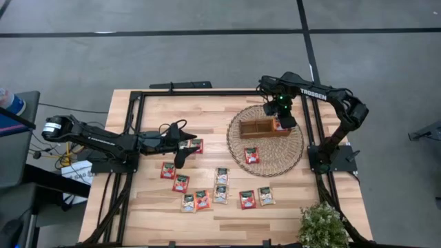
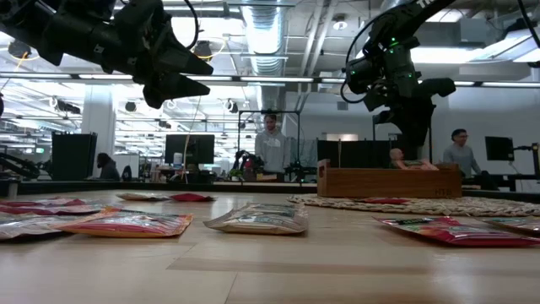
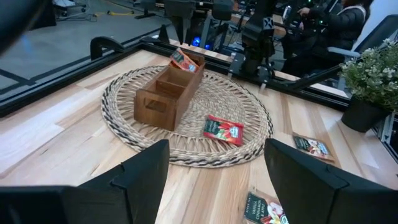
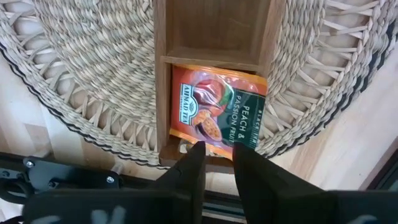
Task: Pick & Place Tea
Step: Put the orange tea pack into the right compartment of the brown organizer
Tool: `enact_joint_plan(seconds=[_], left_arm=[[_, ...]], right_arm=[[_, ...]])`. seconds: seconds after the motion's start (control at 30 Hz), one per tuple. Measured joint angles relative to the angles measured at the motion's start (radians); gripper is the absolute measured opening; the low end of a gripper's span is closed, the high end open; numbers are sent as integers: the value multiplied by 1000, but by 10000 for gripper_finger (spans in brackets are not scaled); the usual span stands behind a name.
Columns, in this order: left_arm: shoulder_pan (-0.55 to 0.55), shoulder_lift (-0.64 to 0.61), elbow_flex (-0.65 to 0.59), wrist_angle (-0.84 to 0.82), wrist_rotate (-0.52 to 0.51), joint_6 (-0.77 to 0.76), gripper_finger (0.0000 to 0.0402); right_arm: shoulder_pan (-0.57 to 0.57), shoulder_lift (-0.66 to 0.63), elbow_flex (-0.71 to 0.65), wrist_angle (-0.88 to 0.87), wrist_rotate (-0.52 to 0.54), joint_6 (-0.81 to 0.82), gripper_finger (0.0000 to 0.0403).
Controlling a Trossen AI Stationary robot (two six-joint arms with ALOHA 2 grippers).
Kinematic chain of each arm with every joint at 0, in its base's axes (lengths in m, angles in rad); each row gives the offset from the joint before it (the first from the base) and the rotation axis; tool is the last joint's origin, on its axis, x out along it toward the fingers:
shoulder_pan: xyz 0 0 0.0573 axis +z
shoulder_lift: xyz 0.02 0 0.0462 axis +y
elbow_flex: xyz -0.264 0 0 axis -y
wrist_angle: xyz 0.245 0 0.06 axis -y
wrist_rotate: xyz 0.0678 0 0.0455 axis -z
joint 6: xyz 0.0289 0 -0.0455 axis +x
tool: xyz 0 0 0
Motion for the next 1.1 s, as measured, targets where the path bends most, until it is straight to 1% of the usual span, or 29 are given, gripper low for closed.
enact_joint_plan(seconds=[0.17,0.23,0.33,0.43,0.5,0.63,0.77,0.87,0.97,1.1], left_arm=[[0,0,0,-1,0,3,257],[0,0,0,-6,0,3,257],[0,0,0,-8,0,3,257],[0,0,0,-8,8,-2,257],[0,0,0,-8,18,-2,257],[0,0,0,-9,19,-3,257],[0,0,0,-15,19,-4,257],[0,0,0,-27,19,-5,257],[0,0,0,-40,19,-5,257],[0,0,0,-45,19,-5,257]], right_arm=[[2,0,0,-1,108,31,77],[1,0,0,0,105,33,77],[4,0,0,0,63,43,77],[10,0,0,-3,-29,82,77],[16,0,0,-6,-58,87,77],[20,0,0,-12,-63,95,77],[19,-1,-10,-28,-121,106,77],[20,-1,-58,-2,-141,119,77],[26,0,-122,33,-138,122,77],[20,0,-152,71,-140,138,77]])
